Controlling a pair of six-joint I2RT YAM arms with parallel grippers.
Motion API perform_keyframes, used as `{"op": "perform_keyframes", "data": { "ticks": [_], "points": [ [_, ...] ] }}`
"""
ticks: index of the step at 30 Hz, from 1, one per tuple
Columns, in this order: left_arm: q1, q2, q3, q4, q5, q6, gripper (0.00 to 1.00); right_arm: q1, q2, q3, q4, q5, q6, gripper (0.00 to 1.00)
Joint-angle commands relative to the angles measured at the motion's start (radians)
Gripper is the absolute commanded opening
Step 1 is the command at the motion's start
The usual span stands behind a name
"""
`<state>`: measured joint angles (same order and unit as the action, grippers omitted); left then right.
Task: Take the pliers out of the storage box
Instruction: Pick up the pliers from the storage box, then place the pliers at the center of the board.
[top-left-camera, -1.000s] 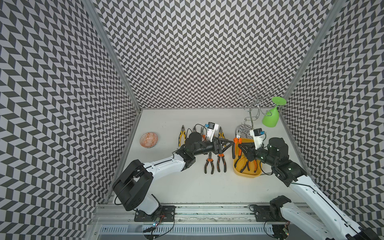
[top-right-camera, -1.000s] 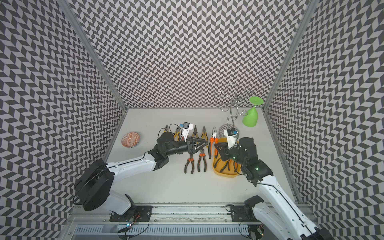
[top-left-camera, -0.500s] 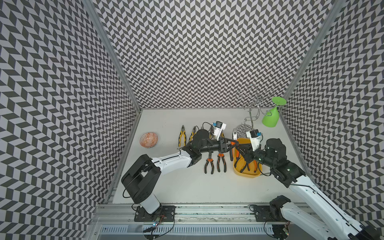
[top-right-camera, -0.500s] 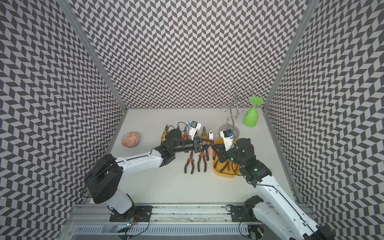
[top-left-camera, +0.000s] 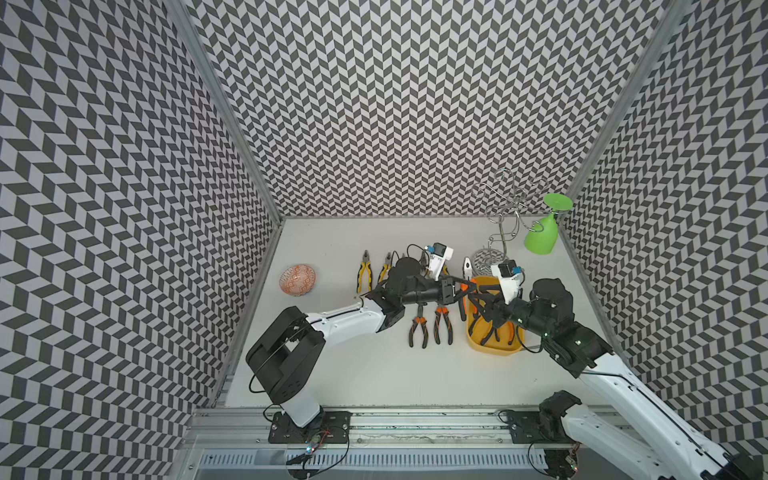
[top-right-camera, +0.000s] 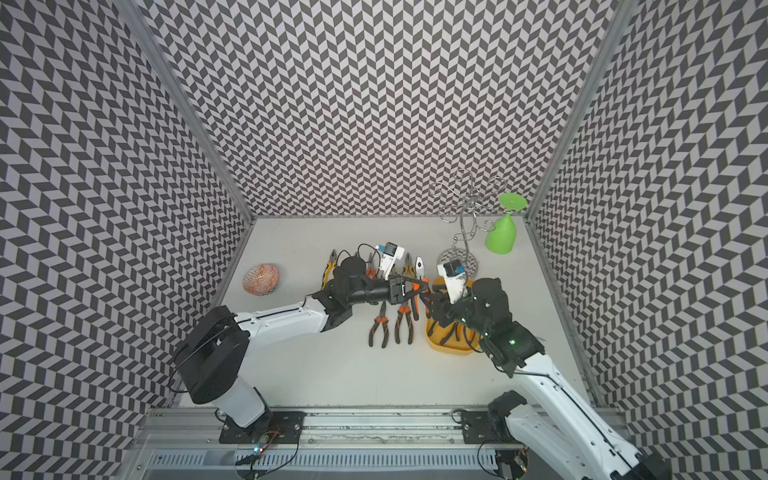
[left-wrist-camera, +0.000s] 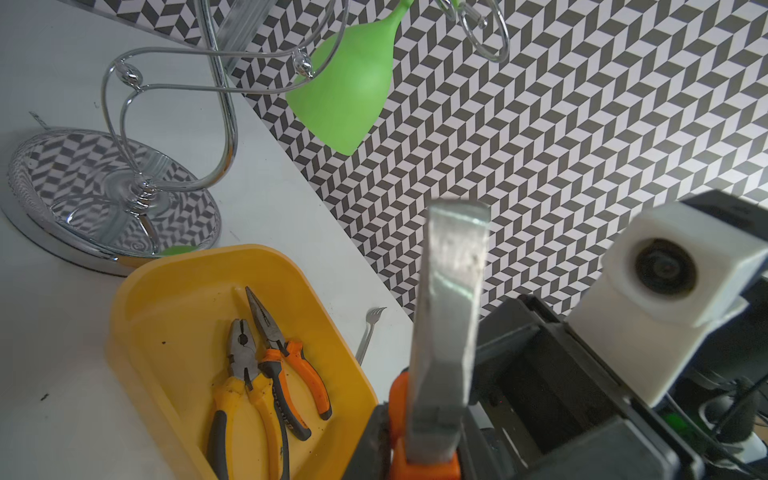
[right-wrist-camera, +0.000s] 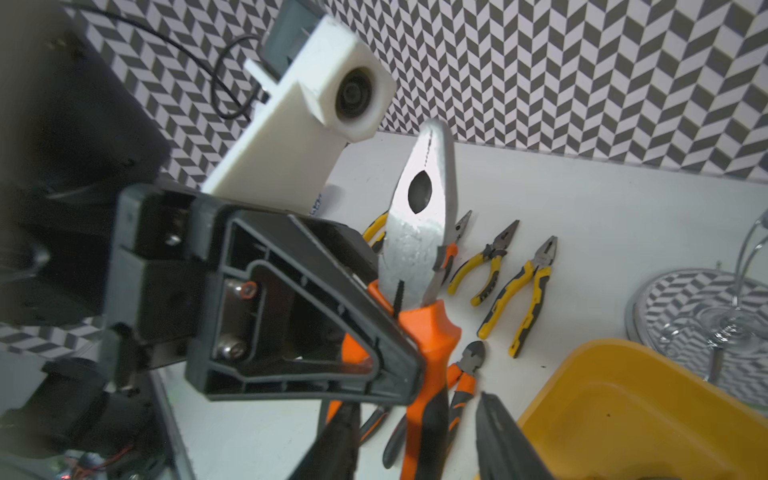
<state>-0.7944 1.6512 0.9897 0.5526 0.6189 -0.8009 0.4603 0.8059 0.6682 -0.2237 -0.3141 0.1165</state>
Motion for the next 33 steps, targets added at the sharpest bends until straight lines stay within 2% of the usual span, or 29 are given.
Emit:
{"op": "perform_keyframes", "data": {
  "ticks": [1,4,6,9,15,19,26,29,33],
  "points": [
    [0.021,-0.034,0.01,-0.034,0.083,0.059,0.0,0.008,-0.044,-0.002,0.094,0.0,-0.057,0.69],
    [0.057,-0.061,-0.016,-0.097,0.137,0.111,0.0,0.01,-0.081,-0.028,0.111,-0.033,-0.119,0.86],
    [0.087,-0.099,-0.057,-0.142,0.153,0.151,0.0,0.011,-0.103,-0.028,0.096,-0.038,-0.146,0.93],
    [0.135,-0.164,-0.141,-0.18,0.17,0.191,0.0,0.014,-0.116,-0.011,0.055,-0.06,-0.198,0.98],
    [0.242,-0.255,-0.265,-0.3,0.278,0.257,0.0,0.034,-0.118,-0.009,0.039,-0.103,-0.262,1.0],
    [0.305,-0.284,-0.294,-0.444,0.305,0.328,0.0,0.067,-0.103,-0.01,0.039,-0.164,-0.312,1.0],
    [0.437,-0.198,-0.324,-0.513,0.392,0.304,0.0,0.17,-0.082,-0.042,0.086,-0.196,-0.348,1.0],
    [0.454,-0.146,-0.304,-0.525,0.401,0.307,0.0,0.195,-0.051,-0.046,0.092,-0.189,-0.347,1.0],
    [0.455,-0.084,-0.27,-0.55,0.354,0.319,0.0,0.218,-0.027,-0.05,0.108,-0.164,-0.35,1.0]
  ]
}}
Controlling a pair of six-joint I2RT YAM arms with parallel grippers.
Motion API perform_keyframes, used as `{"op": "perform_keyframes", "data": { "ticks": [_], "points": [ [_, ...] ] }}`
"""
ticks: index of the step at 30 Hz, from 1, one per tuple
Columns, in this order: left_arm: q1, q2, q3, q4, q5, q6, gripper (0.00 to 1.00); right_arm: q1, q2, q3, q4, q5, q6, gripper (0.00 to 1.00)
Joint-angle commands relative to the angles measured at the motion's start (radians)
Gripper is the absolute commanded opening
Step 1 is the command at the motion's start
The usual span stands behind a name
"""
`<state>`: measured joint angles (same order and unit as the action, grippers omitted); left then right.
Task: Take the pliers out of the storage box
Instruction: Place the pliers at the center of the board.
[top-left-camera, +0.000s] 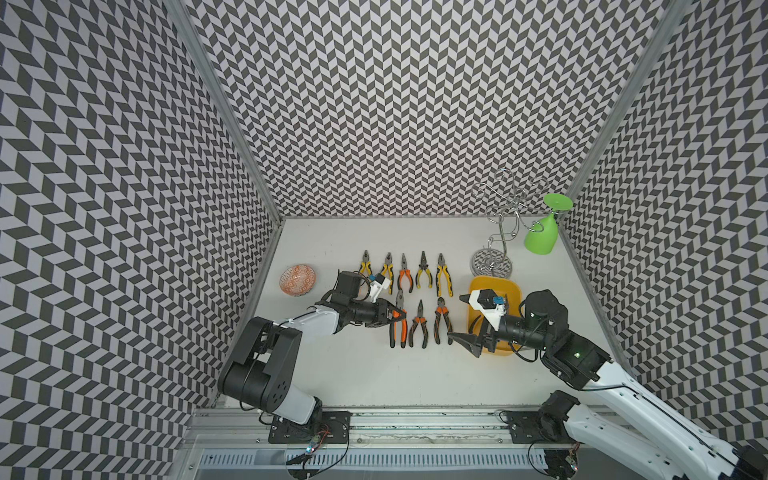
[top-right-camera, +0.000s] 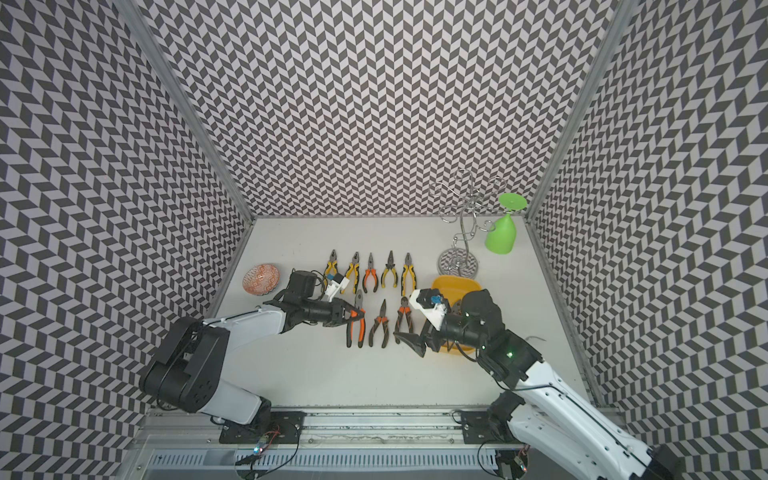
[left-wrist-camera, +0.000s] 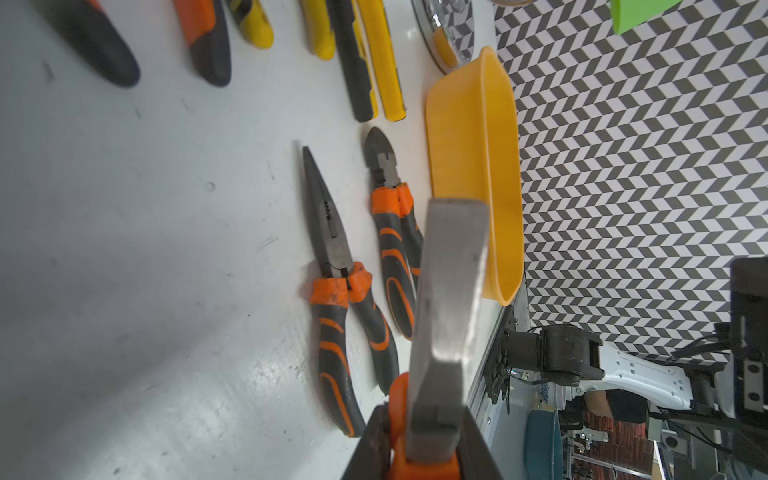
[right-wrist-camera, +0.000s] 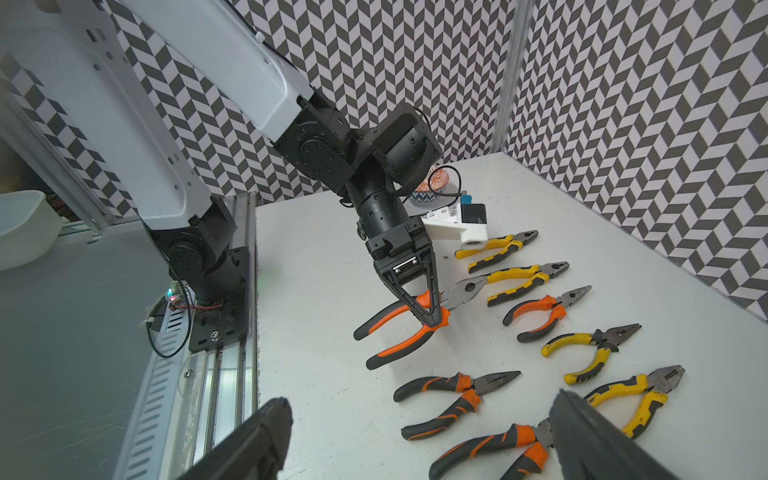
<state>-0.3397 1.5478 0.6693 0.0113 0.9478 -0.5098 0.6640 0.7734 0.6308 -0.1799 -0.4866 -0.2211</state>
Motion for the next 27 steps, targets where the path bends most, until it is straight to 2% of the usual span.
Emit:
{"op": "perform_keyframes", "data": {
  "ticks": [1,10,15,22,27],
  "points": [
    [0.001,0.035,0.06,-0.015,0.006,0.034,0.0,0.018,0.01,-0.012,0.068,0.013,-0.013,1.0],
    [0.004,0.134,0.084,-0.004,-0.124,0.005,0.0,0.022,0.028,-0.017,0.068,0.04,-0.017,1.0],
    [0.004,0.166,0.073,0.015,-0.129,-0.015,0.02,0.023,0.031,-0.021,0.071,0.056,-0.017,1.0],
    [0.004,0.157,0.07,-0.006,-0.167,-0.013,0.41,0.023,0.02,-0.024,0.082,0.105,-0.012,1.0],
    [0.004,0.142,0.071,-0.034,-0.213,0.001,0.53,0.023,-0.007,-0.031,0.096,0.22,0.018,1.0]
  ]
}}
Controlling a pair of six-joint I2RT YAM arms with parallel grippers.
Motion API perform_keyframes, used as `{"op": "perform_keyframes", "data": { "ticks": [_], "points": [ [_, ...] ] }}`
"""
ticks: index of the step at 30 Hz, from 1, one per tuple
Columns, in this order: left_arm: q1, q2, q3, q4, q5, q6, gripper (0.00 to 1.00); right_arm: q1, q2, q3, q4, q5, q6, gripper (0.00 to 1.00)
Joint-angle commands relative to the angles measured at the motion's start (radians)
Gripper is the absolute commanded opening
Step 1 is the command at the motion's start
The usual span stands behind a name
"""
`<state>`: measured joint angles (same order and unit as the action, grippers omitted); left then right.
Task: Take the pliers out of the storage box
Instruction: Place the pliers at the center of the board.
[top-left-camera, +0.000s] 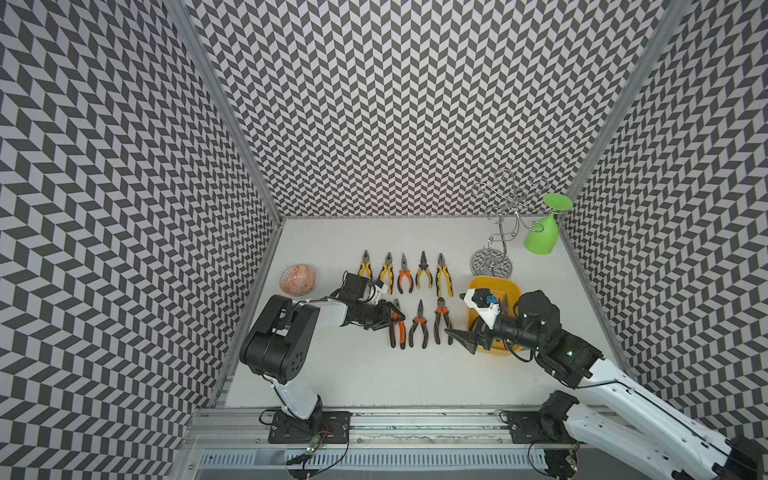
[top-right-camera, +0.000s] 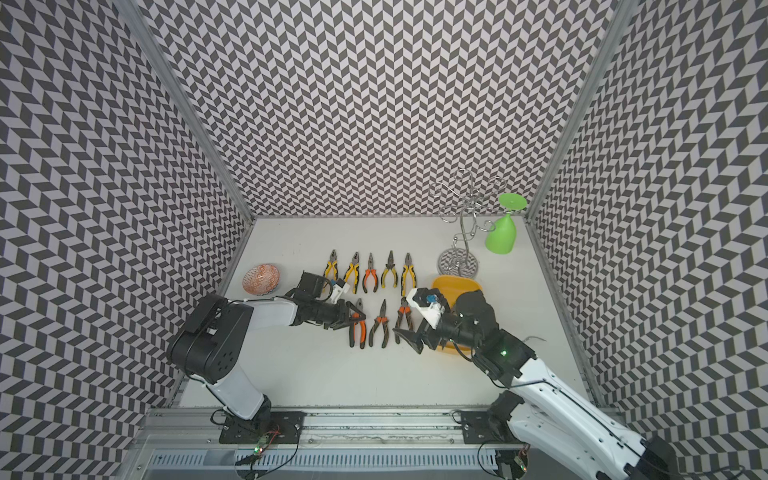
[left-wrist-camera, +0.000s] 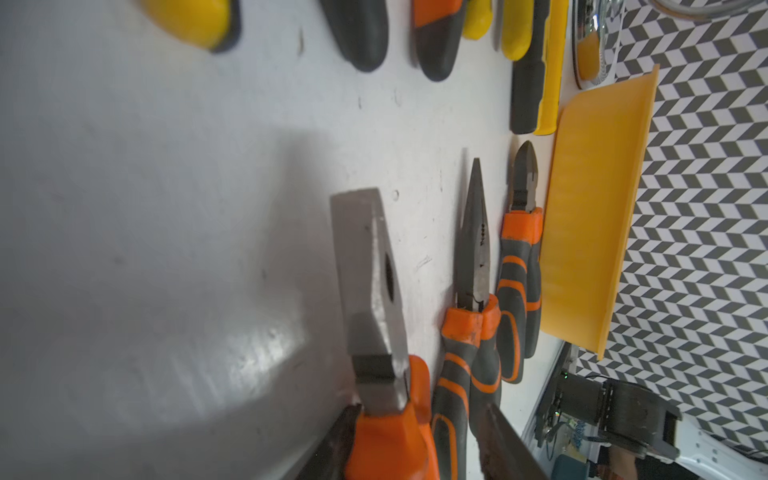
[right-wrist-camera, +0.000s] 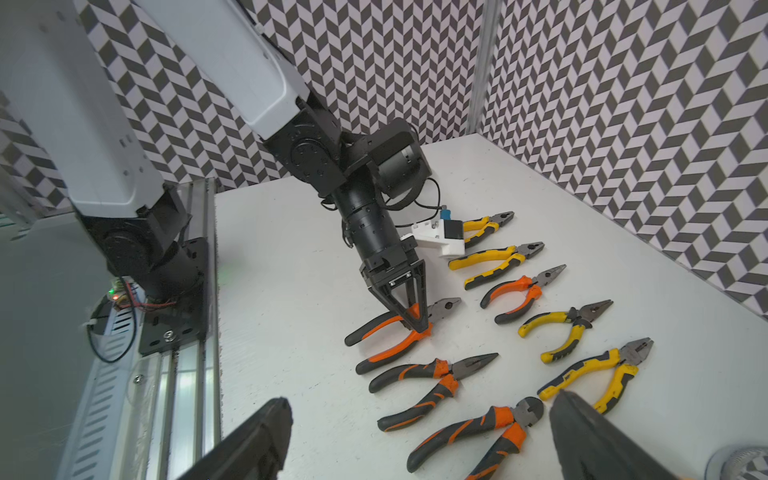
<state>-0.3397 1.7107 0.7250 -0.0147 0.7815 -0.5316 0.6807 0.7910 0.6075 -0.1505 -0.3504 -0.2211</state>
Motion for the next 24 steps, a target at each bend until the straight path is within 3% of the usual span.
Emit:
{"op": "perform_keyframes", "data": {
  "ticks": [1,15,19,24],
  "points": [
    [0.004,-0.025,0.014,-0.013,-0.056,0.021,0.54,0.006,-0.031,-0.007,0.068,0.122,0.039,1.0],
    [0.002,-0.12,0.005,-0.083,-0.174,0.032,0.91,-0.002,-0.049,0.026,0.046,0.504,0.262,0.99],
    [-0.005,-0.189,0.005,-0.071,-0.211,0.056,0.96,-0.029,-0.009,0.073,-0.054,0.594,0.377,0.99],
    [-0.042,-0.283,0.031,-0.06,-0.257,0.156,0.98,-0.105,0.02,0.093,-0.158,0.6,0.536,0.97]
  ]
}}
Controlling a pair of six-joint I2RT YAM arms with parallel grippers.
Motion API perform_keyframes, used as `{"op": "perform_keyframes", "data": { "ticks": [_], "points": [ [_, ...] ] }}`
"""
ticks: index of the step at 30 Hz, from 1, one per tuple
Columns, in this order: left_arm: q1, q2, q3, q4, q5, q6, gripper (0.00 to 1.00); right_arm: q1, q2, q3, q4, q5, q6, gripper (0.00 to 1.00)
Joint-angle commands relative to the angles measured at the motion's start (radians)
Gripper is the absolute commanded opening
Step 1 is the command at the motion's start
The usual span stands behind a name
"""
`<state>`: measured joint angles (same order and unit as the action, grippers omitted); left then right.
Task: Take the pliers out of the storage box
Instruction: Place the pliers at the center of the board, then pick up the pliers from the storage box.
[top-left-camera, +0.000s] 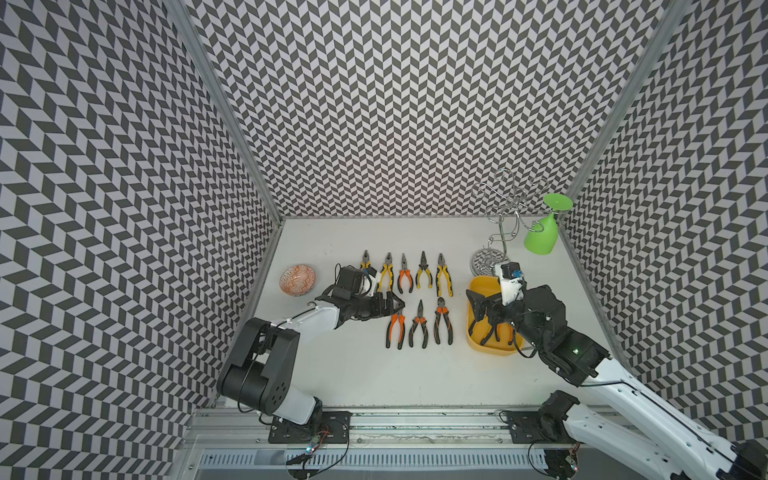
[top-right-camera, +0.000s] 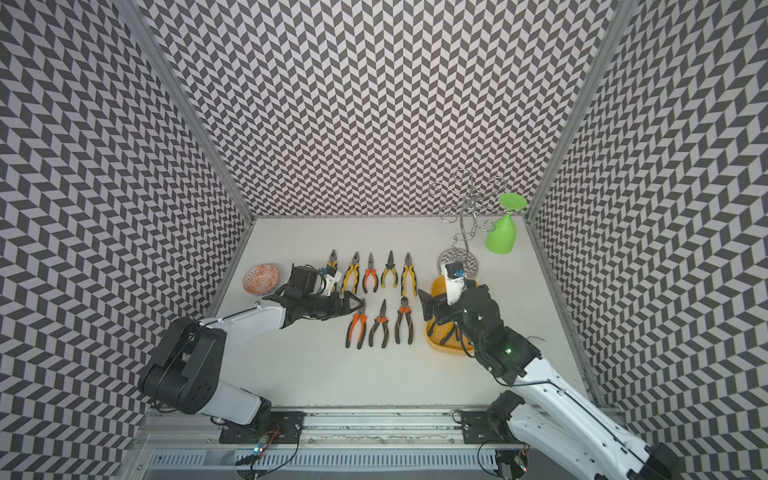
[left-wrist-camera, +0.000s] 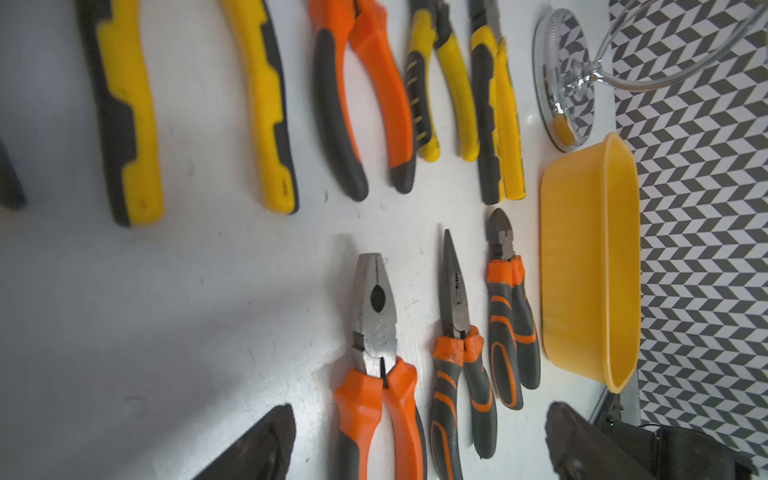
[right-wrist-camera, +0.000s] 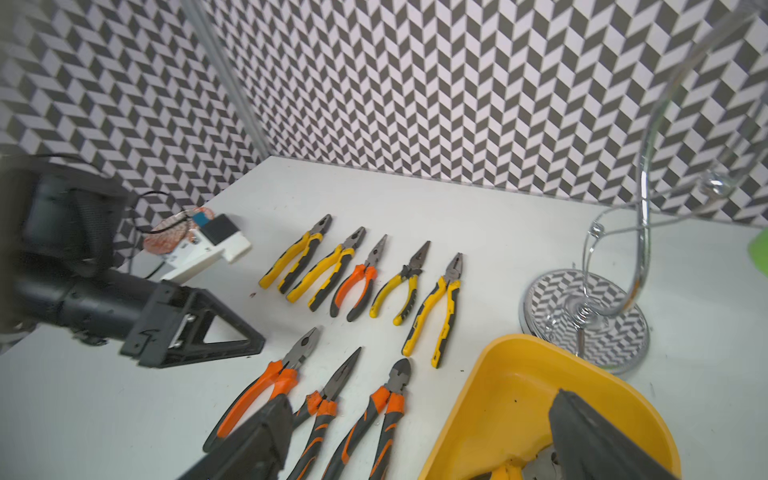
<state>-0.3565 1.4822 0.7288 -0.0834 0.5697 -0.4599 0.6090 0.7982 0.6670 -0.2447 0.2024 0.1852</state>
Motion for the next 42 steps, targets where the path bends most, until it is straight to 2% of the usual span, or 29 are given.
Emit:
{"op": "perform_keyframes", "data": {
  "ticks": [1,6,10,17,20,24,26,33,38,42],
  "points": [
    [-0.039,-0.075,0.029,0.02,-0.055,0.116,0.98,-0.056,0.024,0.038,-0.093,0.036,0.164,0.97],
    [-0.119,-0.189,-0.001,0.133,-0.092,0.242,0.98,-0.142,0.098,0.059,-0.216,-0.027,0.252,0.97],
    [-0.173,-0.265,-0.036,0.229,-0.069,0.359,0.98,-0.156,0.186,0.077,-0.287,-0.025,0.276,0.93],
    [-0.252,-0.355,-0.035,0.263,-0.03,0.552,0.98,-0.216,0.262,0.043,-0.27,-0.098,0.33,0.75],
    [-0.281,-0.39,-0.055,0.296,-0.014,0.596,0.98,-0.237,0.293,0.033,-0.265,-0.126,0.327,0.6],
    [-0.302,-0.402,-0.074,0.32,-0.016,0.616,0.98,-0.24,0.335,0.036,-0.284,-0.15,0.336,0.41],
    [-0.305,-0.398,-0.072,0.315,-0.019,0.616,0.98,-0.241,0.361,0.038,-0.312,-0.16,0.333,0.35],
    [-0.311,-0.391,-0.073,0.318,-0.022,0.621,0.98,-0.242,0.413,-0.008,-0.321,-0.23,0.361,0.32],
    [-0.311,-0.369,-0.068,0.335,-0.018,0.611,0.98,-0.242,0.45,-0.024,-0.31,-0.233,0.351,0.35],
    [-0.311,-0.355,-0.062,0.338,-0.013,0.61,0.98,-0.243,0.49,-0.021,-0.287,-0.264,0.343,0.26]
  ]
}}
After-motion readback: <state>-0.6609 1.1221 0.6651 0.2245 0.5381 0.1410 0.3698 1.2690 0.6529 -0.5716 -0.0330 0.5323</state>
